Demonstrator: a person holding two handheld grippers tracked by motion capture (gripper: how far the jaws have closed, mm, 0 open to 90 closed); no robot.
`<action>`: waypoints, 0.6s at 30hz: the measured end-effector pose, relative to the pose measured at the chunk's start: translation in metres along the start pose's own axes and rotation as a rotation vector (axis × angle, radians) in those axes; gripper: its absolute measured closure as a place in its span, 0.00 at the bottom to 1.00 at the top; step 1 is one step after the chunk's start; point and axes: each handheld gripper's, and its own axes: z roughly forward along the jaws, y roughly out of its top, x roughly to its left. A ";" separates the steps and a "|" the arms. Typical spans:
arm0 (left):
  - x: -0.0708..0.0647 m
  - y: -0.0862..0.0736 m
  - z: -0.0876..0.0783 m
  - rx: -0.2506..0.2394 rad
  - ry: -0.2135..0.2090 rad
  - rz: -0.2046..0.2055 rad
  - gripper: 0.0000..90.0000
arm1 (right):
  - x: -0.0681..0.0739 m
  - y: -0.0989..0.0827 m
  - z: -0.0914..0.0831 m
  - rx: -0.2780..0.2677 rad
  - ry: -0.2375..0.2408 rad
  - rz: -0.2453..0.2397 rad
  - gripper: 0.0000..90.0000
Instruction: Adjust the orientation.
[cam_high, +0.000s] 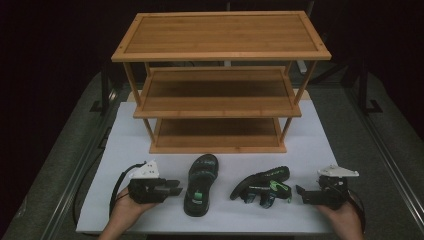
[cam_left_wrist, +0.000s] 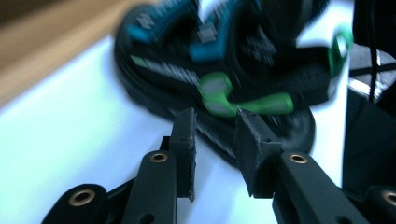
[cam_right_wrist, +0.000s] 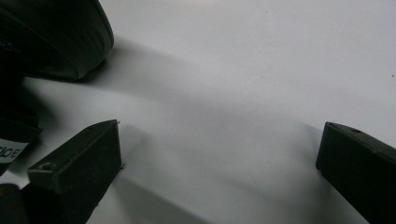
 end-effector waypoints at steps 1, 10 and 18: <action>-0.002 -0.003 0.003 0.016 -0.009 0.000 0.76 | 0.000 0.000 0.000 0.000 0.000 0.000 0.00; -0.012 -0.003 0.016 0.042 -0.041 0.019 0.74 | 0.000 0.000 0.000 0.001 -0.001 0.000 0.00; 0.000 -0.008 0.002 0.082 0.067 0.002 0.54 | 0.000 0.000 0.000 0.000 0.000 -0.001 0.00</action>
